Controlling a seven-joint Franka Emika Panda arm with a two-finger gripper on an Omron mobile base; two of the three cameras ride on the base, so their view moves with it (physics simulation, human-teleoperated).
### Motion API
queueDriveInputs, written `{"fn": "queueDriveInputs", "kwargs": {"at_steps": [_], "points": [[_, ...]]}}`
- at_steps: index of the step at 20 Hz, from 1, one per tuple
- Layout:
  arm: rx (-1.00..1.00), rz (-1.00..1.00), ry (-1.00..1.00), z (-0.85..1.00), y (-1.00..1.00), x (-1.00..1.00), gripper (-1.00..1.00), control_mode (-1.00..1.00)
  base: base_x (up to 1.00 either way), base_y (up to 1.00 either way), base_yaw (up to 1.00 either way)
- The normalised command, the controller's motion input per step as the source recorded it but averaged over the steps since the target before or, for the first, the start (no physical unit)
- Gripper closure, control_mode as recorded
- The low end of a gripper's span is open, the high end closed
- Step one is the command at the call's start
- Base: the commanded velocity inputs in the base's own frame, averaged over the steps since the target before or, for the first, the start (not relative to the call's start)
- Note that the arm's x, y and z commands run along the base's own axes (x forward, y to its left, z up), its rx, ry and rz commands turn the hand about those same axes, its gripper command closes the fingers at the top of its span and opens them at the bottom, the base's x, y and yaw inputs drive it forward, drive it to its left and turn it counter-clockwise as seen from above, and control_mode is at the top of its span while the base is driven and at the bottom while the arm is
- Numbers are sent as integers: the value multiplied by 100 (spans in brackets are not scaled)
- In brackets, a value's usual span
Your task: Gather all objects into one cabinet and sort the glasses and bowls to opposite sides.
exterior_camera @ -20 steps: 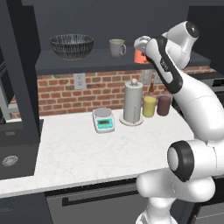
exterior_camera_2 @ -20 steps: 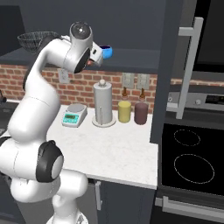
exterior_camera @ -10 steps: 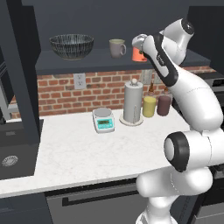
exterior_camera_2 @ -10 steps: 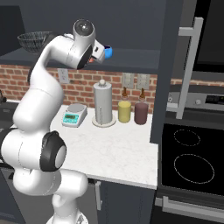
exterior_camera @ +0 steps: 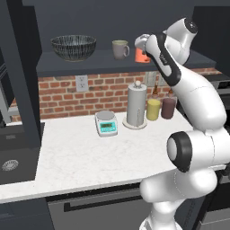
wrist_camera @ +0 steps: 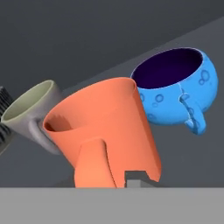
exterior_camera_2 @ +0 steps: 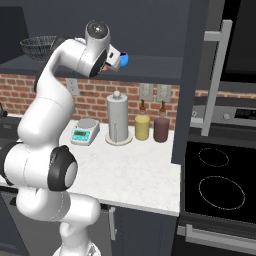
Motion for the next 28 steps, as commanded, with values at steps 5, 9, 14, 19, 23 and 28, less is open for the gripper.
{"fn": "queueDriveInputs", "kwargs": {"at_steps": [5,9,14,19,23,28], "points": [[2,0,0,-12,0,10,100,-100,0,0,0],[0,0,0,0,0,0,100,-100,0,0,0],[7,0,0,-18,17,0,100,-100,0,0,0],[17,1,0,-37,48,4,-100,-100,0,0,0],[9,2,0,-16,8,7,-100,-100,0,0,0],[3,0,0,-6,1,0,-100,-100,0,0,0]]}}
